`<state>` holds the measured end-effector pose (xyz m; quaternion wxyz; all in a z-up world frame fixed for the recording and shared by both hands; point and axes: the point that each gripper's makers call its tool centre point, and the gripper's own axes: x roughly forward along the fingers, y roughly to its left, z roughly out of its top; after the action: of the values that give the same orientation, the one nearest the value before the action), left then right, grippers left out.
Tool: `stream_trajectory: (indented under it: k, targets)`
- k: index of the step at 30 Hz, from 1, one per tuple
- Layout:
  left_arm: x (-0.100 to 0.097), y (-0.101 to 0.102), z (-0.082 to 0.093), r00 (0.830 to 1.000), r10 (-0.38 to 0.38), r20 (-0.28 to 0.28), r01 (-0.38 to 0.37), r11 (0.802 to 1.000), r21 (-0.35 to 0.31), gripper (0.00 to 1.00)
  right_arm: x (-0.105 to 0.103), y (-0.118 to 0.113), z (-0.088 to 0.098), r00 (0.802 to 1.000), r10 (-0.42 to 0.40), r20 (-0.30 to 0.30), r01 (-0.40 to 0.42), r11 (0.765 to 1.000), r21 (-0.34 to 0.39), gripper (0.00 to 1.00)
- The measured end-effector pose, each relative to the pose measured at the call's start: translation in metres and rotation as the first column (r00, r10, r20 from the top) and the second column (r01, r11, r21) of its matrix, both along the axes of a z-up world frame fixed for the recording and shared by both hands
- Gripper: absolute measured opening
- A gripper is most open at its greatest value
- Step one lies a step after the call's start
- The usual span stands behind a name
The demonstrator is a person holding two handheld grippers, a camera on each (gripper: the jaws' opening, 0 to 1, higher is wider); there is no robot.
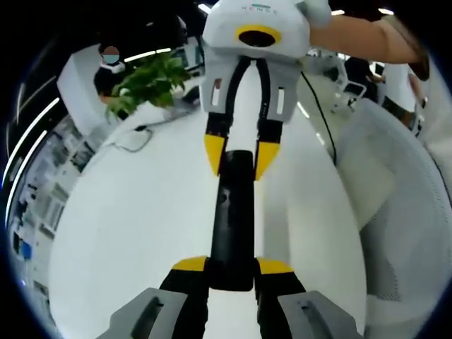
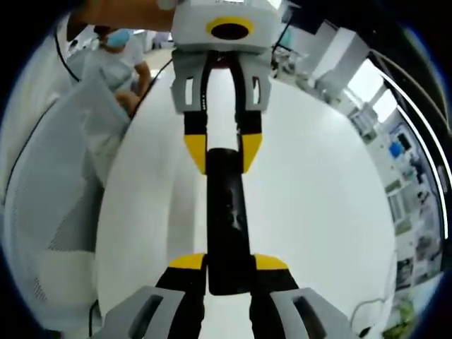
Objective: Press the specified remote control buttons in sequence, fully releasing each button before pressing the next.
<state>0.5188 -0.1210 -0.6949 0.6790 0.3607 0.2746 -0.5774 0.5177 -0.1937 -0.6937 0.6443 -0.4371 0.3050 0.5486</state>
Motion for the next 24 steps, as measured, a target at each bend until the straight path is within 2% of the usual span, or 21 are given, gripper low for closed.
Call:
stream_trajectory:
  k: [10, 24]
  targets:
    - [0.028, 0.005, -0.002, 1.000, 0.005, 0.014, -0.005, 1.000, 0.013, 0.23, 0.026, 0.005, -0.001, 1.000, -0.009, 0.013, 0.009, 1.000, 0.016, 0.20]
    - [0.063, 0.002, -0.011, 1.000, -0.004, 0.016, 0.003, 1.000, 0.020, 0.23, 0.060, 0.002, -0.013, 1.000, -0.027, 0.010, 0.027, 0.999, 0.022, 0.20]
